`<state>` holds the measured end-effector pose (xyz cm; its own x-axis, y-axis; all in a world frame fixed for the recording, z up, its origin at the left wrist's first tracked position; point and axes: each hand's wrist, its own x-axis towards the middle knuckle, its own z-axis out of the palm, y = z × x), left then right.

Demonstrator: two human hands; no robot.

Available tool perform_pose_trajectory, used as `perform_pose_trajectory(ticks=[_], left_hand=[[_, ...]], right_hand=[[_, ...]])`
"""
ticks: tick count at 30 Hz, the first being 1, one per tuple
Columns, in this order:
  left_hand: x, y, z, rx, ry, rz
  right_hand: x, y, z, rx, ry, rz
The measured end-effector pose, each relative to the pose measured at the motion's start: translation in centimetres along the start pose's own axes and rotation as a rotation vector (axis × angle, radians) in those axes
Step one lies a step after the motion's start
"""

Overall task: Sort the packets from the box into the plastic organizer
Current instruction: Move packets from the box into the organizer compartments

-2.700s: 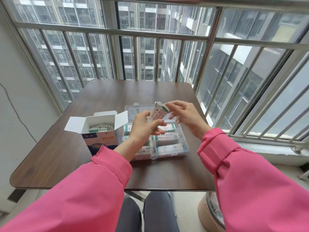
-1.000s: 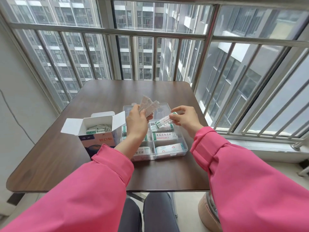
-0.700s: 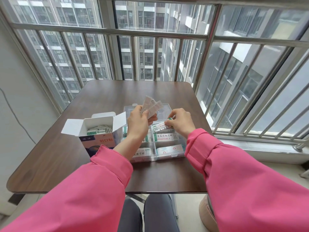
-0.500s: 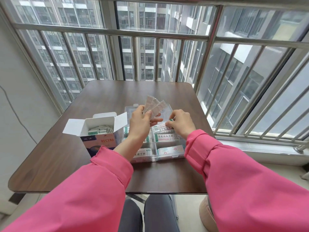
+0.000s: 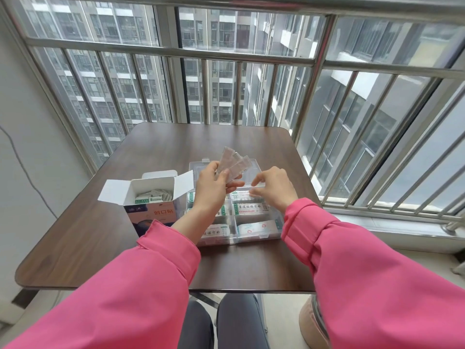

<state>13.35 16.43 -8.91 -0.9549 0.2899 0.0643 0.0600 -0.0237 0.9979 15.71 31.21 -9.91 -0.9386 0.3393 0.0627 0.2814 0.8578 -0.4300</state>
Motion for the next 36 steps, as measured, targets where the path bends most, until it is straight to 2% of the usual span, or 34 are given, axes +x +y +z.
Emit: perform_pose_trajectory(ticks=[2,3,4,6,7,13,16,18,22,26,29,33,36], left_hand=[[-0.1,0.1,-0.2,-0.007,-0.012,0.005],[-0.2,0.2,-0.4,-0.012,-0.021,0.008],[-0.3,0.3,-0.5,-0.015,-0.029,0.011],[-0.6,0.4,-0.5,-0.012,-0.049,0.026],[-0.7,0.4,-0.5,0.001,-0.060,0.036],[-1.8,1.1,0.1,0.225,-0.197,0.174],[-2.0,1.0,0.0,0.384,-0.263,0.259],[-1.9,0.6,-0.1,0.449,-0.255,0.245],[-2.5,1.2,-0.4,0.313,-0.345,0.180],[-1.8,1.2,-0.4,0.242,-0.165,0.068],[-1.3,1.0,-0.2,0.330,-0.066,0.066],[-0.3,1.0,0.7,0.467,0.004,0.095],[0.8,0.9,1.7,0.553,0.023,0.097]], right_hand=[[-0.3,-0.2,-0.7,0.074,0.113,0.008],[-0.6,-0.4,-1.2,0.213,0.141,0.032],[-0.9,-0.7,-1.9,0.438,0.102,0.074],[-2.0,-1.6,-3.1,0.921,-0.093,0.177],[-2.4,-1.9,-3.5,1.080,-0.173,0.201],[-3.5,-2.1,-4.2,1.280,-0.208,0.241],[-3.9,-1.7,-4.6,1.309,-0.234,0.221],[-4.1,-1.5,-4.9,1.301,-0.261,0.187],[-4.7,-1.4,-5.2,1.175,-0.232,0.159],[-4.7,-0.8,-5.2,1.114,-0.182,0.131],[-4.3,-0.5,-5.1,0.980,-0.140,0.086],[-3.0,0.1,-4.8,0.647,-0.032,0.040],[-1.5,0.8,-4.1,0.585,0.011,0.036]])
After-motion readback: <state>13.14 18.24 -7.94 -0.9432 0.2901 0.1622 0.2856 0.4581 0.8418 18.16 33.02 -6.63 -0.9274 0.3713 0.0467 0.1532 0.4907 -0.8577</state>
